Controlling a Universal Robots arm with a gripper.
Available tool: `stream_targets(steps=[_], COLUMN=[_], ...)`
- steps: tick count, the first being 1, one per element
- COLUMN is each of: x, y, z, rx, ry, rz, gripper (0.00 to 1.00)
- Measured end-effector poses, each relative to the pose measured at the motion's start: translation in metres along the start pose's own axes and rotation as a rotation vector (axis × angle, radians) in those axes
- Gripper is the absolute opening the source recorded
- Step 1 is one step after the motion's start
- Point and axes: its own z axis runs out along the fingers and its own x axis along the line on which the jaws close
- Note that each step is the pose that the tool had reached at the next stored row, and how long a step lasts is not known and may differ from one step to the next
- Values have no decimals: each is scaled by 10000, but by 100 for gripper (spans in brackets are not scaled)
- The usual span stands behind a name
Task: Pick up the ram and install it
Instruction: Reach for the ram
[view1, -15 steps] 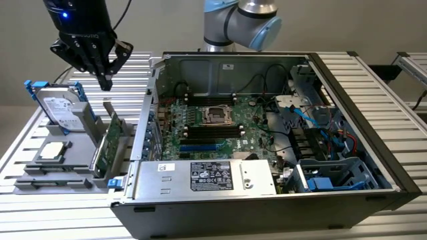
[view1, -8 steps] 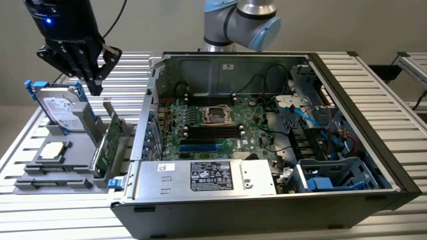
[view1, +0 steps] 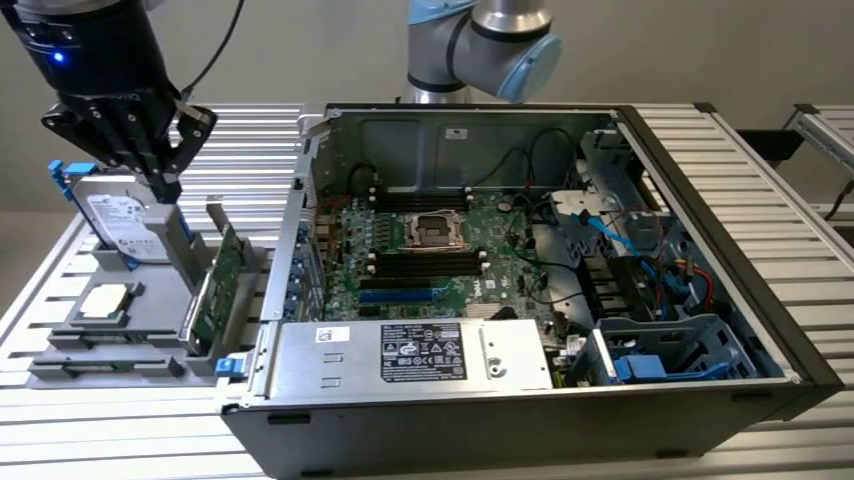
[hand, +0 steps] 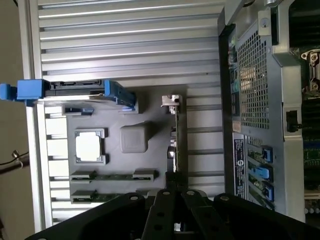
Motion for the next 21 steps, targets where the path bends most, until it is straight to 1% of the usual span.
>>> stream_targets(steps=[5, 10, 15, 21], x=[129, 239, 303, 366], y=[-55, -82, -102, -123], z=[48, 114, 172, 199], rx=[0, 1, 7, 14], ry=[0, 1, 7, 14], rz=[0, -34, -143, -288], gripper=[11, 11, 11, 11])
